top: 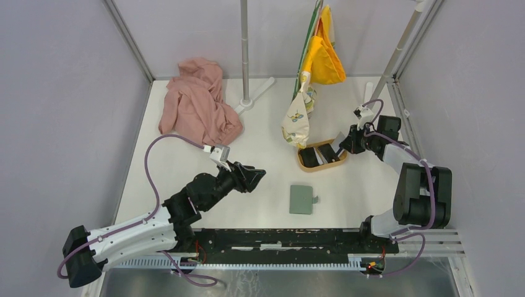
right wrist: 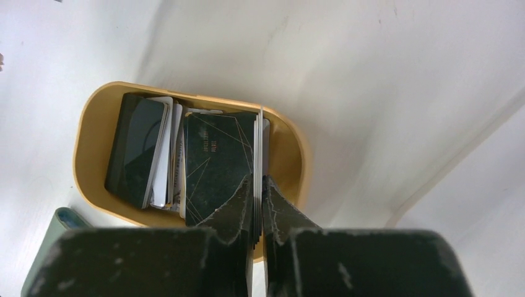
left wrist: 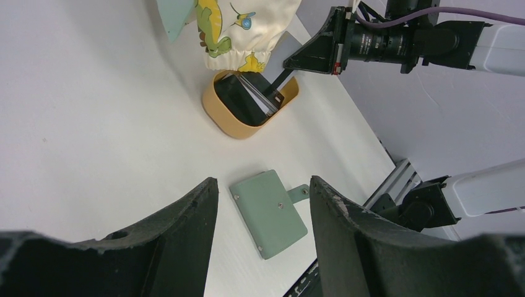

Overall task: Put the credit cards into the card holder
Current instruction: Pick up the credit card from the storage box.

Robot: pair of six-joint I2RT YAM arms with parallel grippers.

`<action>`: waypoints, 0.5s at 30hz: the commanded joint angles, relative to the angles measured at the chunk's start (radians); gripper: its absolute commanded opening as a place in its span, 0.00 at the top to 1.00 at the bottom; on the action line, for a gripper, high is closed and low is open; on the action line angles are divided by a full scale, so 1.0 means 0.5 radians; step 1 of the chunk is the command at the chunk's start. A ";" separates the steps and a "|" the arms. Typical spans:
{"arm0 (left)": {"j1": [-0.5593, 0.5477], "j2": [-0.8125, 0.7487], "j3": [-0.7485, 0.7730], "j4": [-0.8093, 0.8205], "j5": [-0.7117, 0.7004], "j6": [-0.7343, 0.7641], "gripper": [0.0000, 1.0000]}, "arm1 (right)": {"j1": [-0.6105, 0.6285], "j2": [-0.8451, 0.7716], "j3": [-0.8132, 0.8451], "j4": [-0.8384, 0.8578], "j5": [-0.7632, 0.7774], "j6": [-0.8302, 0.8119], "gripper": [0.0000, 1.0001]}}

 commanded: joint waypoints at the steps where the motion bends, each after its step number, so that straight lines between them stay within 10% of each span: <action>1: -0.001 -0.004 0.023 0.103 0.030 -0.030 0.38 | -0.019 -0.029 0.093 0.063 -0.107 0.061 0.94; 15: -0.001 -0.032 0.020 0.097 0.037 -0.044 0.38 | -0.127 -0.147 -0.072 0.357 -0.464 0.373 0.94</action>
